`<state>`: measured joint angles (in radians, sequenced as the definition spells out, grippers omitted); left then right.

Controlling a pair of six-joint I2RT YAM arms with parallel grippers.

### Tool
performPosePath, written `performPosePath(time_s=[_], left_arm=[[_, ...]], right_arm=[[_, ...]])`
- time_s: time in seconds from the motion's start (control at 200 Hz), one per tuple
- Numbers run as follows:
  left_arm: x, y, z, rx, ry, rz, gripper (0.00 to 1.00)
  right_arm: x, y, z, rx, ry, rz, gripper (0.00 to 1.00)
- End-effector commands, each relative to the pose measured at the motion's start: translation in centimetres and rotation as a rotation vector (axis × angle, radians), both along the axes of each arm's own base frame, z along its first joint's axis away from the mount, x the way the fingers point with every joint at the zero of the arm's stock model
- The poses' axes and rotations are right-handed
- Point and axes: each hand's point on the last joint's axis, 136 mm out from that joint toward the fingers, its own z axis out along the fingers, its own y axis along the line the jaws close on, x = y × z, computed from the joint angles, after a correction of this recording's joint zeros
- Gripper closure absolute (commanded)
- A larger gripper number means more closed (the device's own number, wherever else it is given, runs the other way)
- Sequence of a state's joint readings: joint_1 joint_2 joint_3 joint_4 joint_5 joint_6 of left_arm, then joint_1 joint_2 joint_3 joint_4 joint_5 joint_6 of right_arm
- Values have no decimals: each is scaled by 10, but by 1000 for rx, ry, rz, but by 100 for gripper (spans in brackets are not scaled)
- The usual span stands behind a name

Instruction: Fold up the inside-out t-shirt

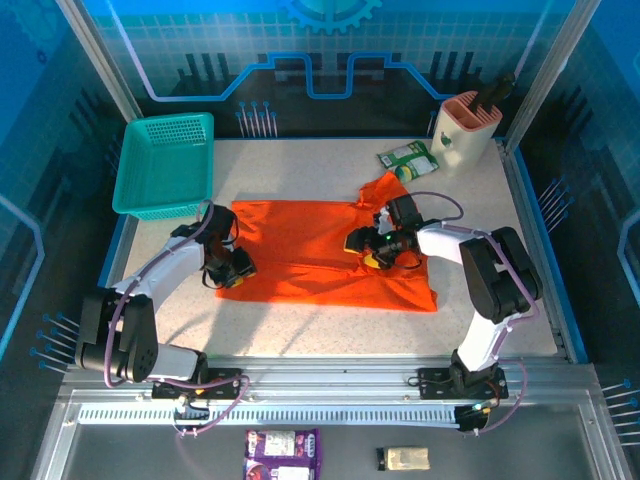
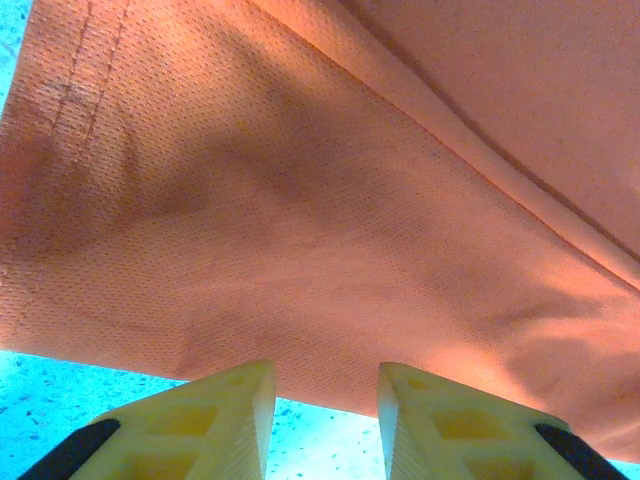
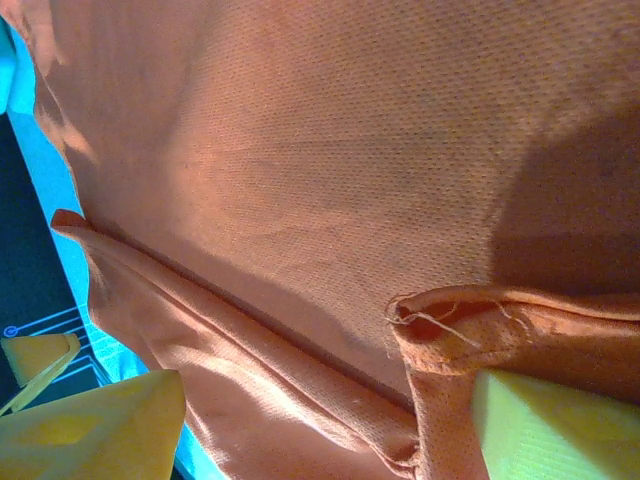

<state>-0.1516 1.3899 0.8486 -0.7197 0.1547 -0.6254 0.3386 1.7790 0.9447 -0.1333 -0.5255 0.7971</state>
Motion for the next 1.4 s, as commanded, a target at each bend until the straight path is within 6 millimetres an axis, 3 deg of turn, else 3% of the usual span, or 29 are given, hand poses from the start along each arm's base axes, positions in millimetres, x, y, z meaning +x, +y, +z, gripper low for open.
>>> performPosePath(time_s=[0.0,0.15,0.255,0.315,0.47,0.62,0.785,0.921,1.046,1.156,1.271,1.396], left_arm=[[4,2,-1,14,3,-21,66],[24,0,-1,21,-15,-32,67],[40,2,-7,49,-10,-44,72],[48,4,-13,67,7,-52,74],[57,14,-39,99,88,-40,79],[43,27,-64,86,163,12,80],[16,30,-68,50,185,55,80],[-8,24,-67,5,190,96,78],[-24,16,-62,-42,179,119,78],[-13,13,-37,-68,97,117,76],[16,17,1,-39,-5,78,74],[52,29,32,35,-82,16,72]], right_arm=[[5,-5,14,25,-30,-17,24],[-4,-36,46,-18,-82,-63,24],[-21,-67,54,-79,-70,-98,23],[-40,-83,41,-117,-18,-109,23],[-64,-109,20,-168,56,-147,23],[-83,-131,-8,-216,143,-225,23],[-118,-148,-33,-287,257,-319,23],[-147,-155,-35,-316,305,-358,23],[-165,-164,-26,-366,307,-364,23],[-153,-162,3,-343,224,-351,24],[-113,-156,48,-322,40,-269,28],[-65,-147,85,-331,-143,-109,34]])
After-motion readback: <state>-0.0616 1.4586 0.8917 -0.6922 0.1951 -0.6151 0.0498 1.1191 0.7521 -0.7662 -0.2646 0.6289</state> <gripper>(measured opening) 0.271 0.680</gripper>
